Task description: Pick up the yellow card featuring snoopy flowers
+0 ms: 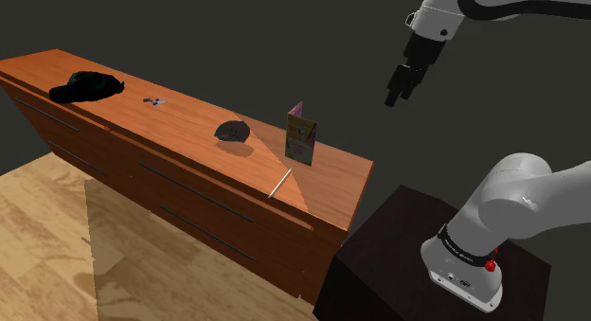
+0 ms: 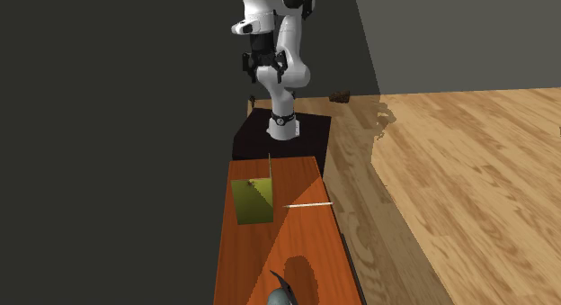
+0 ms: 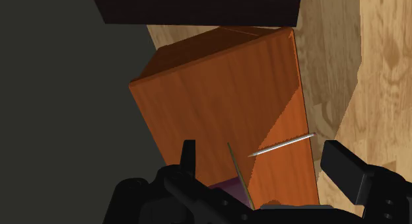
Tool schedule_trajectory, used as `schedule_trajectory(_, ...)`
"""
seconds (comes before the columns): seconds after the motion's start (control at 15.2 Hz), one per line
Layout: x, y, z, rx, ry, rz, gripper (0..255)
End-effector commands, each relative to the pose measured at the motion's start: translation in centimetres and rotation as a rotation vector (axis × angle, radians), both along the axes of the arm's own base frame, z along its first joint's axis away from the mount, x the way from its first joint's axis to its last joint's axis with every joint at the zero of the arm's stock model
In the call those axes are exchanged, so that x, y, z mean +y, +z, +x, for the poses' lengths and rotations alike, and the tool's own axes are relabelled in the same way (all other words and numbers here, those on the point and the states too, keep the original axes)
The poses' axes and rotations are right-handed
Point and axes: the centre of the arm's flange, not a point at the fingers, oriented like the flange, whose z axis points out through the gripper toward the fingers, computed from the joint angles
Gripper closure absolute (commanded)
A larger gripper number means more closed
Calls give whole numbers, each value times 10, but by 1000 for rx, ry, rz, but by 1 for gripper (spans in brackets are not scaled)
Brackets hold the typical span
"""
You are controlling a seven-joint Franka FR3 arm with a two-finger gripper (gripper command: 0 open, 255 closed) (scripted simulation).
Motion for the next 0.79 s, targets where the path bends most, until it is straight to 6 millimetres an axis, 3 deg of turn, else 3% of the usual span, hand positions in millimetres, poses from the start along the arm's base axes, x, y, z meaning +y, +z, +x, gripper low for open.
schedule_trajectory(0.0, 0, 0, 0, 0, 0, 0, 0)
schedule_trajectory(0.73, 47, -55, 131, 22, 17, -42, 0)
